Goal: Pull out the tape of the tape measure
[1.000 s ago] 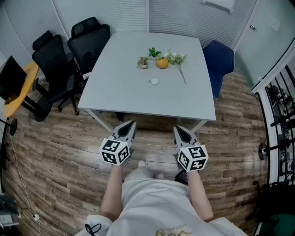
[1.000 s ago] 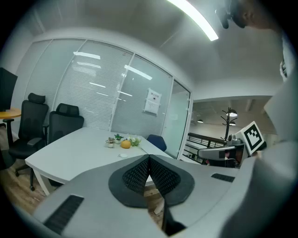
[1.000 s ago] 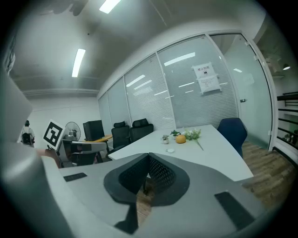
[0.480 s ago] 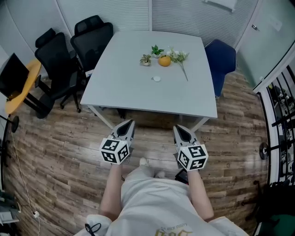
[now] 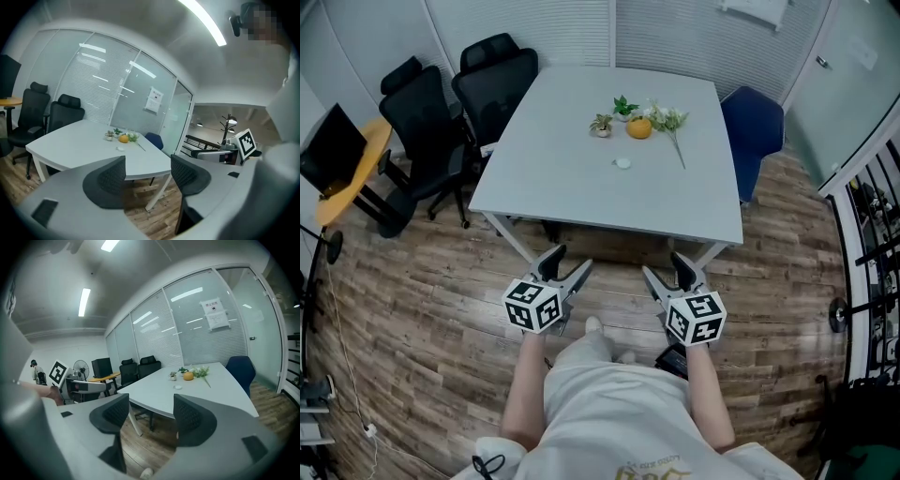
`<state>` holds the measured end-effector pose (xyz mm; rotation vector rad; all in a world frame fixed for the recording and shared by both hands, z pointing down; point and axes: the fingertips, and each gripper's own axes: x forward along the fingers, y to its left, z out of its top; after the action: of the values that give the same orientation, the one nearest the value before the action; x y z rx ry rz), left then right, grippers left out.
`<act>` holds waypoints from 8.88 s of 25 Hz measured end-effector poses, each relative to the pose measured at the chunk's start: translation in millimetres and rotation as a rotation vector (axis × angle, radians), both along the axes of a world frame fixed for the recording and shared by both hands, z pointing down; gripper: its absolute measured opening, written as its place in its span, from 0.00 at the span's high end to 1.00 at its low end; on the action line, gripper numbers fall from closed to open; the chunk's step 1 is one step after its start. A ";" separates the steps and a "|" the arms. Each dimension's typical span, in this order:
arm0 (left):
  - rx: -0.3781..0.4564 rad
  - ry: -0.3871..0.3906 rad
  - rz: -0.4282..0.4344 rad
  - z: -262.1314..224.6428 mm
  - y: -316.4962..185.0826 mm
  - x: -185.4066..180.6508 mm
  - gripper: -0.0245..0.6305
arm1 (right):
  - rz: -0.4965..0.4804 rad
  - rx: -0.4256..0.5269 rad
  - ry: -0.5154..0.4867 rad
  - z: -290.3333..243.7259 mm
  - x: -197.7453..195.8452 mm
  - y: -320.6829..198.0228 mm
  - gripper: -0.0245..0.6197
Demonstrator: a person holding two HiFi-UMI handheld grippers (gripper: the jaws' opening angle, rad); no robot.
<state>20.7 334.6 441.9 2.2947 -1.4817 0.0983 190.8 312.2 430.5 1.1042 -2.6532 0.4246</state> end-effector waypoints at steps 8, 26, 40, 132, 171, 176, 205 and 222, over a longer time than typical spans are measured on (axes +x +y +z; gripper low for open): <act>-0.028 -0.008 0.006 12.3 -27.0 -11.7 0.53 | -0.006 -0.021 0.011 12.1 -12.3 -29.8 0.50; -0.140 0.040 0.120 54.4 -259.5 -81.9 0.53 | 0.048 -0.153 0.101 58.0 -91.3 -237.8 0.50; -0.205 0.062 0.254 87.5 -380.5 -115.7 0.53 | 0.104 -0.223 0.188 92.2 -134.5 -339.9 0.50; -0.470 0.054 0.477 185.8 -452.9 -74.3 0.53 | -0.305 -0.256 0.545 217.9 -174.8 -425.8 0.61; -0.378 0.019 0.546 139.7 -421.9 -54.1 0.53 | -0.220 -0.242 0.436 160.1 -162.0 -398.6 0.61; -0.355 0.016 0.555 129.4 -413.7 -49.7 0.53 | -0.202 -0.224 0.409 146.6 -160.3 -392.6 0.61; -0.322 0.013 0.596 118.3 -402.8 -35.7 0.61 | -0.229 -0.234 0.343 128.1 -165.9 -373.8 0.61; -0.328 0.031 0.665 121.2 -398.7 -28.5 0.78 | -0.275 -0.246 0.317 126.9 -173.2 -371.8 0.61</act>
<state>-7.8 -64.0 563.1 2.3865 -0.5767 0.4511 17.6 -59.6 557.4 0.6598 -2.3508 0.4620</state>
